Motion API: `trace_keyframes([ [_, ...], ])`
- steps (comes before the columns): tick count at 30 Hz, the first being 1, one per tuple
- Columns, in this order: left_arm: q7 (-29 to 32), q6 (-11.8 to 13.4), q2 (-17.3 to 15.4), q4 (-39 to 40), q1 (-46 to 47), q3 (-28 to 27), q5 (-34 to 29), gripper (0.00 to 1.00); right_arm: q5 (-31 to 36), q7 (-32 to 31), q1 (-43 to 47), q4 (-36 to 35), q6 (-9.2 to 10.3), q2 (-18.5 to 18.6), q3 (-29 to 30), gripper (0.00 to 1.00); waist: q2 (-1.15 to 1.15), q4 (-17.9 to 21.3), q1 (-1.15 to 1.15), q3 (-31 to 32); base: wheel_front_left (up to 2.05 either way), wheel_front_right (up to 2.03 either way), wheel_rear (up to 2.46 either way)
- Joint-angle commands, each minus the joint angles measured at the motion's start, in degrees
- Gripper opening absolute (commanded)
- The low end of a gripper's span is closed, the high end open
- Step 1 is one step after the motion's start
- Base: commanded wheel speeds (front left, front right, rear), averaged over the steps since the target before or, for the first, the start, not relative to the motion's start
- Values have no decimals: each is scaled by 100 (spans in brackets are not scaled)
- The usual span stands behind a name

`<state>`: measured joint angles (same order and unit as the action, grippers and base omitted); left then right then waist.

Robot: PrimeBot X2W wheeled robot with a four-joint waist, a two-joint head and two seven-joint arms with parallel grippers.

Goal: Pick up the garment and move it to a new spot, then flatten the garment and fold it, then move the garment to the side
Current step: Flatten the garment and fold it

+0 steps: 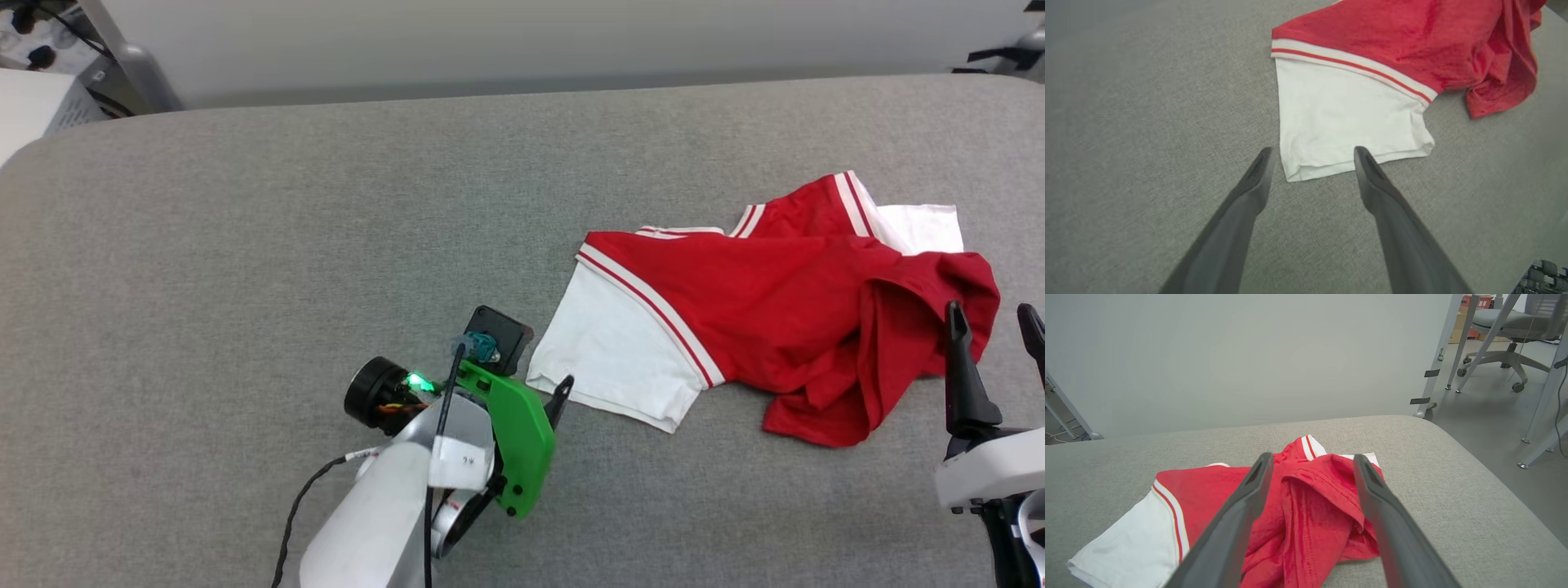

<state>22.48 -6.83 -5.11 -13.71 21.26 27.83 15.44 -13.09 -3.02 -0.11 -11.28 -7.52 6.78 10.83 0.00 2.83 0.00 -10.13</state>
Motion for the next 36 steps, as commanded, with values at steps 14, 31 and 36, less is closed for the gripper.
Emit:
trace_keyframes([
  [14,729,491,-111,-867,716,-27,-240,100,23,171,-135,120,3,-15,-336,100,0,626,0,-632,0,0,0],
  [31,382,599,-348,-899,78,-378,335,0,34,105,16,428,3,140,-251,100,0,278,0,68,0,0,0],
  [36,434,674,-843,-424,-73,-728,453,0,43,-1,93,490,3,96,-181,100,0,90,0,281,0,0,0],
])
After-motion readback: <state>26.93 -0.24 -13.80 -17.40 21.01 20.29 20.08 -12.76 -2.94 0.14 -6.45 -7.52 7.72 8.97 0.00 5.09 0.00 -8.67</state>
